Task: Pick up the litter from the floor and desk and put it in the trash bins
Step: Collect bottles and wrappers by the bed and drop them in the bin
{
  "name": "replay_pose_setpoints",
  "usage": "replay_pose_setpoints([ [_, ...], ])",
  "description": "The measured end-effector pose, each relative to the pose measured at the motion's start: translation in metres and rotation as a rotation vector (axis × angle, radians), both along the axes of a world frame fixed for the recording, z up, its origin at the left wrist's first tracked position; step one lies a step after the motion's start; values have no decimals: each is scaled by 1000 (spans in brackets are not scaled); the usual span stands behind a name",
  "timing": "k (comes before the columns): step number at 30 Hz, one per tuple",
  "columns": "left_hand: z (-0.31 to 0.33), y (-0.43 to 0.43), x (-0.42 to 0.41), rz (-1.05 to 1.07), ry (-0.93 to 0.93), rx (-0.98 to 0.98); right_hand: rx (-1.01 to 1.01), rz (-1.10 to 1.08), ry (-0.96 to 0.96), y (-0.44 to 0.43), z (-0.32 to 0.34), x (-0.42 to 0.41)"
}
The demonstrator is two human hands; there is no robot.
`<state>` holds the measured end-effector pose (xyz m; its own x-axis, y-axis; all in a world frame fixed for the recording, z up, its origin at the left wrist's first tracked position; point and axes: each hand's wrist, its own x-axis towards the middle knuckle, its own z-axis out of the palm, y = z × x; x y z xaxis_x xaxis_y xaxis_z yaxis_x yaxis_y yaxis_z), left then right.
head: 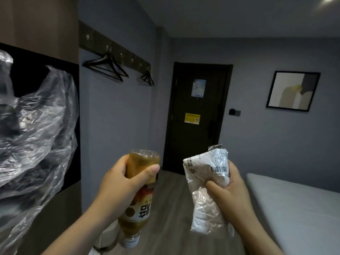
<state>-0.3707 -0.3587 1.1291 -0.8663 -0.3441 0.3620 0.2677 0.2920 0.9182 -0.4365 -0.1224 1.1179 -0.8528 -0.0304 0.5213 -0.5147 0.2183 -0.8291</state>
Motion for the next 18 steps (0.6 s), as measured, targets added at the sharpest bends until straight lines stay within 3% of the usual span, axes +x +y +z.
replay_pose_setpoints([
  [18,-17,1,-315,21,-50,-32,11,18,-7,-2,-17,-308],
])
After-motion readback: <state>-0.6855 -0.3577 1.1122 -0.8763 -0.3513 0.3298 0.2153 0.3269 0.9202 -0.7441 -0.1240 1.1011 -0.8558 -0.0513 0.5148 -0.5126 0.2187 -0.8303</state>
